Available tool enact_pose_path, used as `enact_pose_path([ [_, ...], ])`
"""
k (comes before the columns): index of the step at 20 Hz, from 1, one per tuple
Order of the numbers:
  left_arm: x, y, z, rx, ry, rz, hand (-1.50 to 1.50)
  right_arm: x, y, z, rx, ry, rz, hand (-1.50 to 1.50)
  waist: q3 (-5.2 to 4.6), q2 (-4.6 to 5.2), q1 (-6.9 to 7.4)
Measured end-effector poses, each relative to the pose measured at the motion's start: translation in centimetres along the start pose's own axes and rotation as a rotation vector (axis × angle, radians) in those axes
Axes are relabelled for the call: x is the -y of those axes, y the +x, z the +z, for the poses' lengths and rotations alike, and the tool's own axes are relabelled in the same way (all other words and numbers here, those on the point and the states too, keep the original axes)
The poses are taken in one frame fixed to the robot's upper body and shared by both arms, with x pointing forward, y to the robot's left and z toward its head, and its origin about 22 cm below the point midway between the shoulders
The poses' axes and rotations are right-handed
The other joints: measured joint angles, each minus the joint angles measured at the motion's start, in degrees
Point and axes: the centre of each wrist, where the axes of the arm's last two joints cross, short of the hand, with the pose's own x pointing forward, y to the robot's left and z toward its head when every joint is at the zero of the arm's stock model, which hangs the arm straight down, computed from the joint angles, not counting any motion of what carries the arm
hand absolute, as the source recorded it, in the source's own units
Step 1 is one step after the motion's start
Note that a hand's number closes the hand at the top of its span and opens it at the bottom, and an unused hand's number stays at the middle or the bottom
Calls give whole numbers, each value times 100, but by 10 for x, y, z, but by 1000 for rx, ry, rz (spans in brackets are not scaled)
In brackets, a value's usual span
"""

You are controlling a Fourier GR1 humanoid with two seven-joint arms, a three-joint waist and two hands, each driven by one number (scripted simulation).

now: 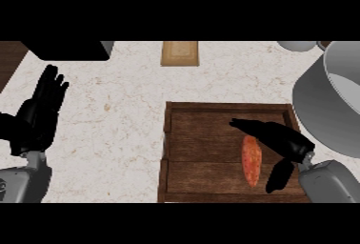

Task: Pick the sweet potato from the tray and place it in the pot

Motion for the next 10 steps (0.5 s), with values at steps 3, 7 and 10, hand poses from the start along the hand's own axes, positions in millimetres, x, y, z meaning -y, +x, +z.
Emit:
enact_pose_path([
  [3,-1,5,1,1,-1,-2,0,-9,1,-5,-20,-5,5,-150,0,-2,-1],
  [7,-1,11,0,1,-10,0,0,-18,-6,-15,-34,4,4,-150,0,-2,3],
  [10,1,6,-3,2,-9,-3,0,-23,-13,-19,-1,19,50,150,-5,-4,1],
])
